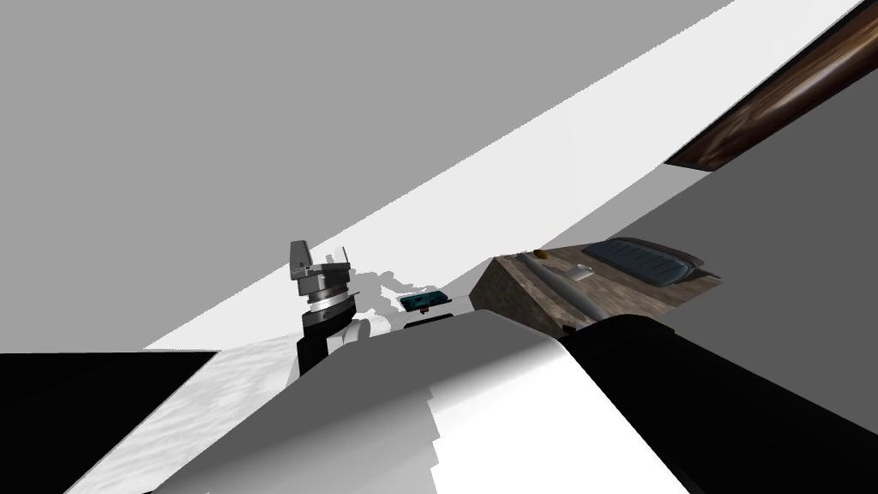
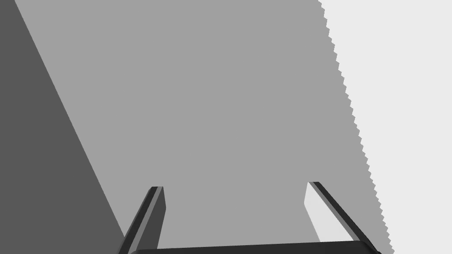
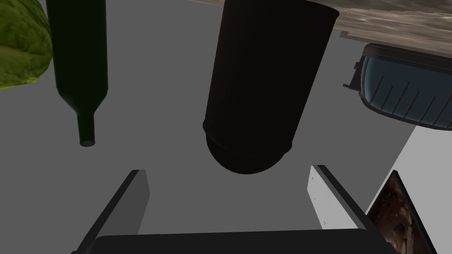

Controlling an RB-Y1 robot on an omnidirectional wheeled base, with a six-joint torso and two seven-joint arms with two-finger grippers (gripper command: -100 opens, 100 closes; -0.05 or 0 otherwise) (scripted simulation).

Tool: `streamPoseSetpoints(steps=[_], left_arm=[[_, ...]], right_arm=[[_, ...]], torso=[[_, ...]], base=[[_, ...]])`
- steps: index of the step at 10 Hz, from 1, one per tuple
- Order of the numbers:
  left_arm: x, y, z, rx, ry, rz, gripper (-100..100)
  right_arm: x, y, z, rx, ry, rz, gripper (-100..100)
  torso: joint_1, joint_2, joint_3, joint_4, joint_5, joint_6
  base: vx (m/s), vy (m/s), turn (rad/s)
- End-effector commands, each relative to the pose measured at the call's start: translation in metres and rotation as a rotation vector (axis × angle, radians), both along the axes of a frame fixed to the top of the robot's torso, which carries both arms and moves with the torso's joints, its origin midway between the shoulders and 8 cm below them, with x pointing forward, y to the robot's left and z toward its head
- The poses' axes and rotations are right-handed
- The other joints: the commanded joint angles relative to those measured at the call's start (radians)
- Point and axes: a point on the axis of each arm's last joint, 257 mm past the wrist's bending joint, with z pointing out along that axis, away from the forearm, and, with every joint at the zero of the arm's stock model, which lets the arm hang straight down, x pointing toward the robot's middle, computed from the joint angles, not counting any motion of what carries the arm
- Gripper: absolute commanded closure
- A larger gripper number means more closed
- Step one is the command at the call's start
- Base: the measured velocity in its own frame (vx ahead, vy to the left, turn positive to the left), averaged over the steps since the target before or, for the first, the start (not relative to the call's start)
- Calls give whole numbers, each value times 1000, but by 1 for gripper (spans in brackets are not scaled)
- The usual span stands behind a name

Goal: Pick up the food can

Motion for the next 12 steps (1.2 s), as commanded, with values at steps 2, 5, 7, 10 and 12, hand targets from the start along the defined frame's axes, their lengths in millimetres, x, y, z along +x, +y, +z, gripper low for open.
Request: streamPoseSetpoints(steps=[2,5,7,10,12], left_arm=[[0,0,0,0,0,0,0],[0,0,0,0,0,0,0],[0,0,0,0,0,0,0],[0,0,0,0,0,0,0],[0,0,0,0,0,0,0]], right_arm=[[-14,4,3,-6,59,-5,-100],[-13,2,3,-5,41,-9,-100],[-12,1,3,-4,38,-11,-100],[-12,3,-5,14,34,-17,-100],[-14,2,-3,10,30,-24,-100]], torso=[[0,1,0,0,0,0],[7,0,0,0,1,1],[7,0,0,0,1,0],[7,1,1,0,2,0],[7,0,0,0,1,1]], base=[[-24,-107,36],[-9,-14,17],[-29,-6,49],[-28,-6,38],[-16,-4,23]])
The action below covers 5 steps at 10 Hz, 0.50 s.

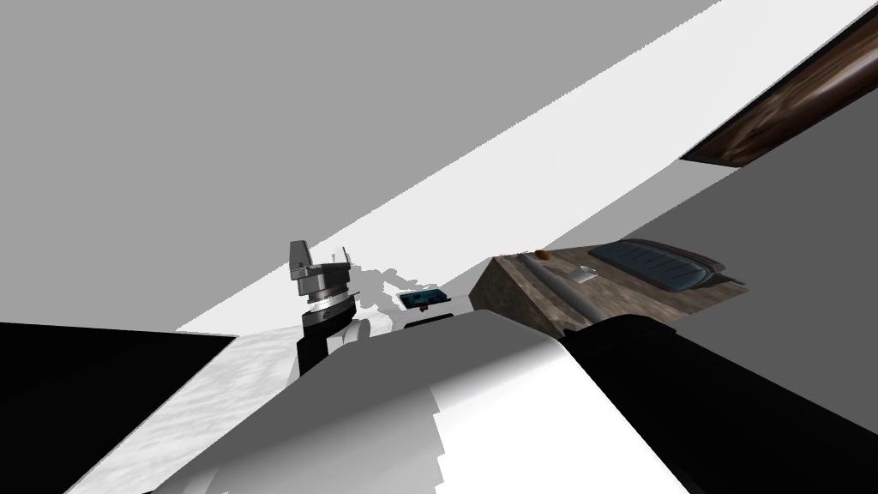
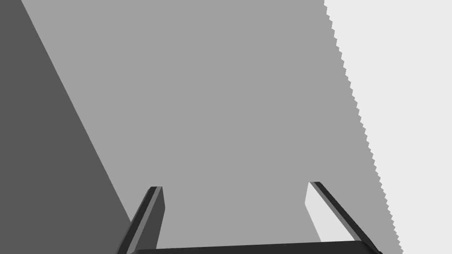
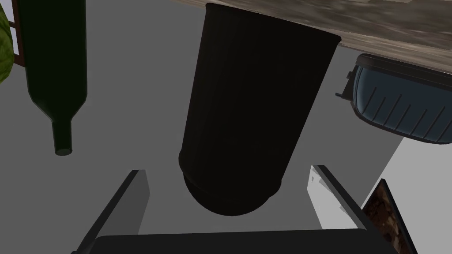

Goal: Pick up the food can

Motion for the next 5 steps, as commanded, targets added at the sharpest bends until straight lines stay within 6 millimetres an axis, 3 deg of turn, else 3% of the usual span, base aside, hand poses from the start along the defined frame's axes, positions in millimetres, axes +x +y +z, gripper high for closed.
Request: streamPoseSetpoints(steps=[1,5], left_arm=[[0,0,0,0,0,0,0],[0,0,0,0,0,0,0]], right_arm=[[-1,2,-3,8,1,-2,-100],[-6,0,2,-2,-6,-24,-100]], torso=[[0,0,0,0,0,0],[0,0,0,0,0,0]], base=[[-22,-5,32],[-21,-5,32]])
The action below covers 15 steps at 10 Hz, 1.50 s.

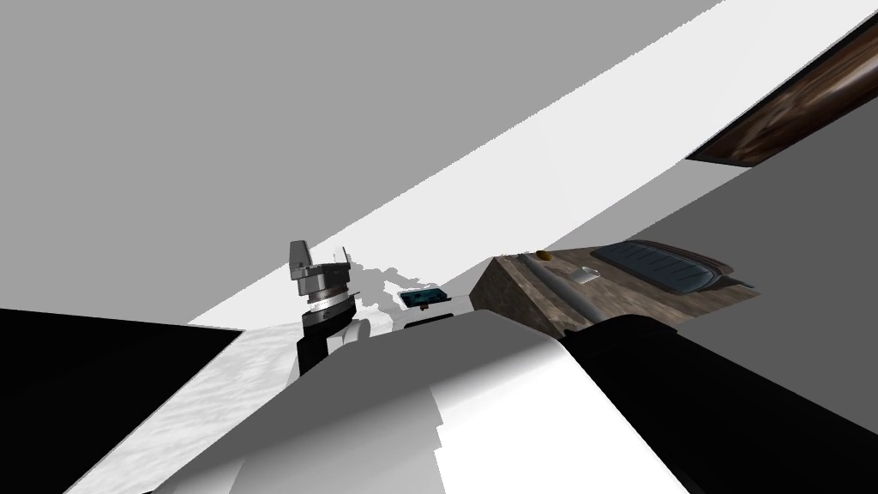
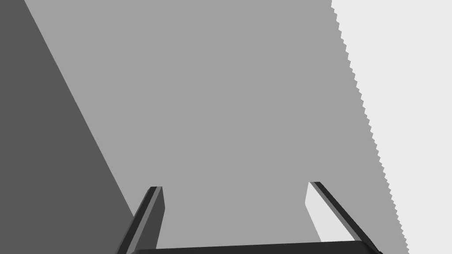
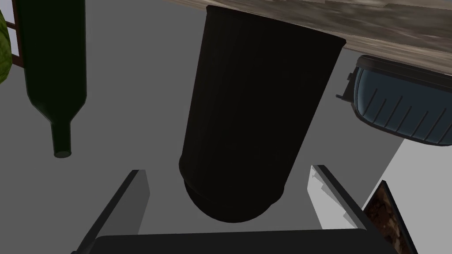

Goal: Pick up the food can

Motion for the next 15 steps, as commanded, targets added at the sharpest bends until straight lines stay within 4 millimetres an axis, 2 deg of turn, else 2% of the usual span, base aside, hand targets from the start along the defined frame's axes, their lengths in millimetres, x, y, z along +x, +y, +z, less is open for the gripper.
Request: streamPoseSetpoints(steps=[1,2,4,5,6,7,9,10,12,13,15], left_arm=[[0,0,0,0,0,0,0],[0,0,0,0,0,0,0],[0,0,0,0,0,0,0],[0,0,0,0,0,0,0],[0,0,0,0,0,0,0],[0,0,0,0,0,0,0],[0,0,0,0,0,0,0],[0,0,0,0,0,0,0],[0,0,0,0,0,0,0],[0,0,0,0,0,0,0],[0,0,0,0,0,0,0]], right_arm=[[-1,1,-1,4,5,-3,-100],[-4,-3,7,-14,-2,-15,-100],[-4,0,1,2,11,-10,-100],[-8,-2,9,-15,4,-25,-100],[-9,-1,5,-5,12,-24,-100],[-12,-4,15,-27,5,-37,-100],[-13,-2,10,-13,20,-34,-100],[-17,-5,19,-34,12,-49,-100],[-17,-4,16,-27,19,-45,-100],[-18,-4,17,-27,19,-45,100],[-17,-4,16,-26,19,-44,100]], torso=[[0,0,0,0,0,0],[0,0,0,0,0,0],[0,1,0,0,0,0],[0,0,0,0,0,0],[0,0,0,0,0,0],[0,0,0,0,0,0],[0,0,0,0,0,1],[0,0,0,0,0,1],[0,0,0,0,0,1],[0,0,0,0,0,1],[0,0,0,0,0,1]], base=[[-25,-2,35],[-32,-4,52],[-21,-7,13],[-21,-1,47],[-23,-4,38],[-28,-1,61],[-19,-5,8],[-20,-4,62],[-15,-4,14],[0,-1,18],[0,0,-5]])
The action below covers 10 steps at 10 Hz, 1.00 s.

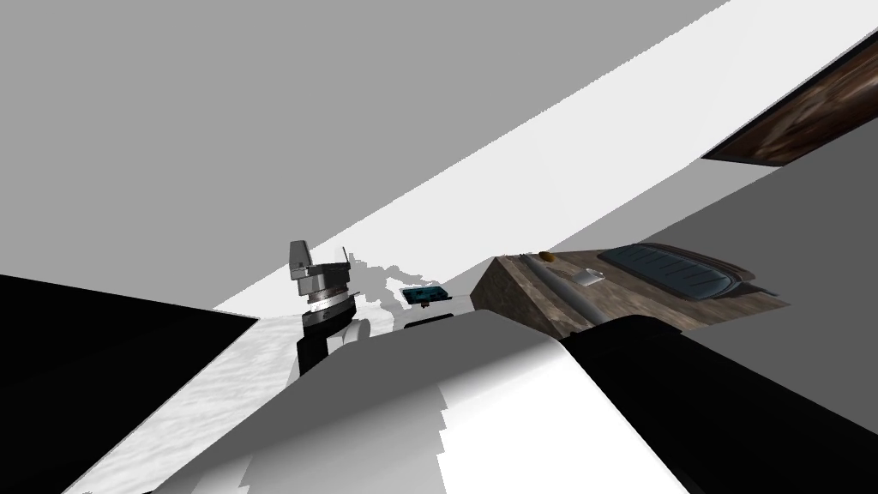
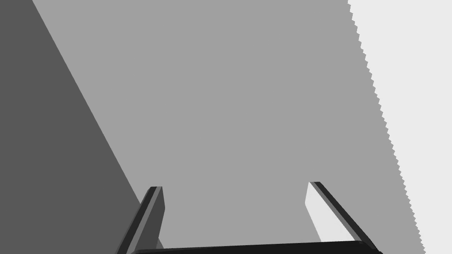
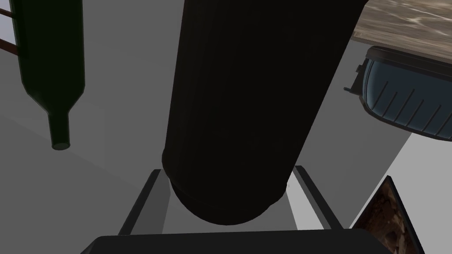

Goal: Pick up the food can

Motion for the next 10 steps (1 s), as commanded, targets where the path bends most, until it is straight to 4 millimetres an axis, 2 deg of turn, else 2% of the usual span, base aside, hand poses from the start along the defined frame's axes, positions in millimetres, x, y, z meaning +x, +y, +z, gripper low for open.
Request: streamPoseSetpoints(steps=[1,2,3,4,5,7,8,9,10], left_arm=[[0,0,0,0,0,0,0],[0,0,0,0,0,0,0],[0,0,0,0,0,0,0],[0,0,0,0,0,0,0],[0,0,0,0,0,0,0],[0,0,0,0,0,0,0],[0,0,0,0,0,0,0],[0,0,0,0,0,0,0],[0,0,0,0,0,0,0]], right_arm=[[0,0,0,0,0,0,100],[0,0,0,0,0,0,100],[0,0,0,0,0,0,0],[4,2,-6,14,5,14,100],[6,6,-17,39,9,23,100],[9,3,-11,22,-4,23,100],[13,6,-19,41,10,43,100],[13,4,-15,29,-6,35,100],[15,8,-24,48,-2,45,100]], torso=[[0,0,0,0,0,0],[0,0,0,0,0,0],[0,0,0,0,0,0],[0,0,0,0,0,0],[0,-1,-1,0,-2,1],[-1,-2,-1,0,-9,1],[-1,-1,0,1,-10,1],[-2,-1,0,1,-13,1],[-2,-1,0,1,-14,1]], base=[[0,0,0],[0,0,0],[0,0,0],[25,-1,-57],[49,-7,-97],[25,11,-20],[21,7,-55],[21,8,-29],[29,2,-42]])
